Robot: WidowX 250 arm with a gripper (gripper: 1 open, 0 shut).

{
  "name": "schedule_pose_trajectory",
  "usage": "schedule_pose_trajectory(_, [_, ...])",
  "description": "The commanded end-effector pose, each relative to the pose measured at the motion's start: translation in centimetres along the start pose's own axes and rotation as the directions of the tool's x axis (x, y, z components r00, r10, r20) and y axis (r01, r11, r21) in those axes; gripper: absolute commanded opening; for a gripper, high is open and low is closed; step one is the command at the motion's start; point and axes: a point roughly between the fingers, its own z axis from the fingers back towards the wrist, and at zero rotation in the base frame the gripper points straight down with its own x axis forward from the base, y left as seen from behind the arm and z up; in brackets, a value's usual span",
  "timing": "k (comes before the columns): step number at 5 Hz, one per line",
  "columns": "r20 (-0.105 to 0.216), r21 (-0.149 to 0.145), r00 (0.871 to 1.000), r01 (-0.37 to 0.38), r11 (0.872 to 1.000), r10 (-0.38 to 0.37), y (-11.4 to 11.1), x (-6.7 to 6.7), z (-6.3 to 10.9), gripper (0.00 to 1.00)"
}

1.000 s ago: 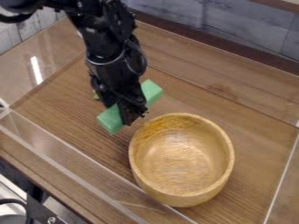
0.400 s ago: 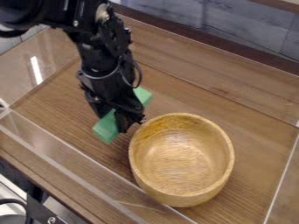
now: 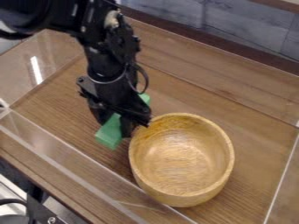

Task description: Remove the green stick from the brown bowl and put it on the table

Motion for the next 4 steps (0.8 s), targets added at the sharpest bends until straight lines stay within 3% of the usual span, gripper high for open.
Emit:
schedule_pose_trajectory(1, [0.065,0.015,0.997,-0.051,0.999,0.049,1.2,2.7,1.6,0.0])
schedule_pose_trajectory(2, [0.074,0.022,0.996,-0.058,0.998,0.056,2.3,4.1,1.5,0.0])
schedule_pose_trajectory(3, [0.064,0.024,0.995,-0.073,0.997,0.071,1.9,4.3,1.0,0.0])
schedule_pose_trajectory(4, [0.054,0.025,0.995,-0.088,0.996,0.086,1.5,4.6,0.6,1.0])
